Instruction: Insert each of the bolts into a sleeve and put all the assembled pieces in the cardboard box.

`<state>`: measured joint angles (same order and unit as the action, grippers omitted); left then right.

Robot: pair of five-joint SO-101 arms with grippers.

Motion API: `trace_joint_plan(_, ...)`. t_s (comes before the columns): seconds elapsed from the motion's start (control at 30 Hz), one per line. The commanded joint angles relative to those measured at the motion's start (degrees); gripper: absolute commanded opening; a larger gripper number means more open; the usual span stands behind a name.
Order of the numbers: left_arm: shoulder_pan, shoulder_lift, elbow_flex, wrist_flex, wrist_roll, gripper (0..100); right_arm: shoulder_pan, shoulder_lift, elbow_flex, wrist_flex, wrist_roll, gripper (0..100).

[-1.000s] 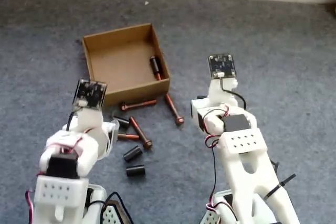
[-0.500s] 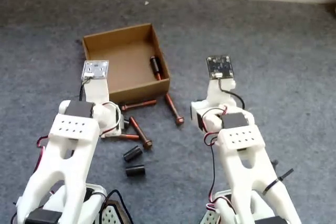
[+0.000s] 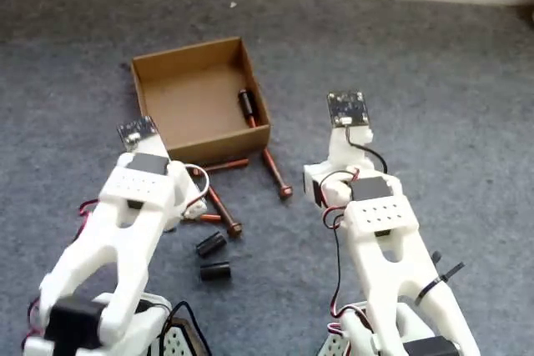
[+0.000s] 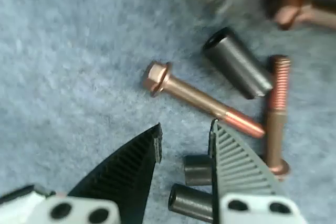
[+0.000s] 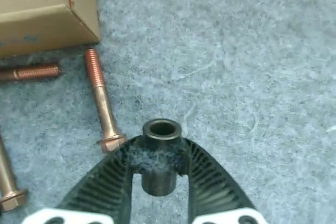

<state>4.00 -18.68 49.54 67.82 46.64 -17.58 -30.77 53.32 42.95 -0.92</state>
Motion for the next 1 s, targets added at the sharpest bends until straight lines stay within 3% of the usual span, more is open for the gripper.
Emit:
trace_joint_plan(0.0,1.0,7.6,-3.7,-2.1,6.9,17,0.7,-0.3,-0.7,-1.8,-0.2,0.5)
trace_joint_plan(0.27,-3.2,11.5,-8.2,-2.8,7.1,17,0.7,-0.3,-0.7,-1.8,2.9,0.5)
trace_joint_plan(0.6,-3.4,-2.4,-6.3,-0.1,7.5,17,0.7,-0.3,-0.7,-1.8,3.0,0.5)
trace_joint_plan(0.8,-3.5,2.0,-0.3,-12.2,8.6,17,0.7,-0.3,-0.7,-1.8,3.0,0.5)
trace_joint_plan(0.97,-6.5,7.6,-0.8,-14.7,8.6,17,0.7,-0.3,-0.7,-1.8,3.0,0.5)
